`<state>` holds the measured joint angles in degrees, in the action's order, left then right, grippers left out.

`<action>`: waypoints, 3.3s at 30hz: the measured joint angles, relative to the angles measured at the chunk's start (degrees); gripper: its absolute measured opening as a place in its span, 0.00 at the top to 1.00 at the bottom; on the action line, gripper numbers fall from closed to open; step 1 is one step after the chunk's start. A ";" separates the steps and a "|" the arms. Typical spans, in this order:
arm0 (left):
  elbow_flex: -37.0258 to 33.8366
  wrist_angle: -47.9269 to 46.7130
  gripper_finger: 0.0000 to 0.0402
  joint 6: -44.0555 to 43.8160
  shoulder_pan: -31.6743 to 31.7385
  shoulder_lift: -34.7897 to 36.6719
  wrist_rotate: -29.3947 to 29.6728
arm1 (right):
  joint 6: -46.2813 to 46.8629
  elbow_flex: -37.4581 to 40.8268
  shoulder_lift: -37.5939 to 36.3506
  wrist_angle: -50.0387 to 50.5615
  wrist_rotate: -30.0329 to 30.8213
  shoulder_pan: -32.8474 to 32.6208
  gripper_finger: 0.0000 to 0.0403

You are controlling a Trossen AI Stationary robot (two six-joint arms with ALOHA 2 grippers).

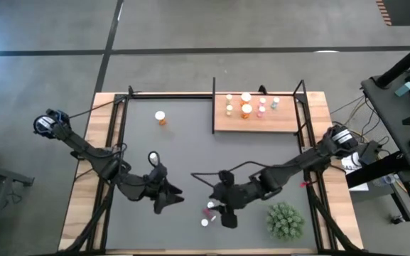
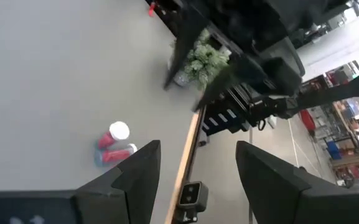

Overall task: Pick and place medicine bottles onto shelf by color
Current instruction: Put the top blue medicine bottle on the shelf aligned with the other blue medicine bottle

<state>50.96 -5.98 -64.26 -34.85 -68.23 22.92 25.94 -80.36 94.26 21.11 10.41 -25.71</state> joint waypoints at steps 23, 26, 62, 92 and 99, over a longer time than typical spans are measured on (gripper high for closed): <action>-1.03 -0.04 0.52 -4.52 -0.52 0.00 1.99 | -7.94 -10.78 8.94 17.62 -0.64 2.03 0.61; -1.05 -0.04 0.52 -5.57 -0.52 0.00 2.08 | -8.74 -10.80 9.36 17.47 -2.24 2.14 0.56; -1.86 -0.61 0.52 -9.49 -0.55 0.00 2.05 | -14.07 -10.78 16.56 12.73 -6.38 2.25 0.42; -1.86 -0.56 0.52 -9.47 -0.55 0.00 2.05 | -9.32 -6.89 16.56 9.41 -6.45 2.77 0.47; -1.86 -0.56 0.52 -9.45 -0.55 0.00 2.05 | -8.84 -6.57 16.56 9.40 -6.47 2.77 0.52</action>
<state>49.10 -6.55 -73.71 -35.40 -68.23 24.97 17.11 -86.92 110.83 30.51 3.95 -22.94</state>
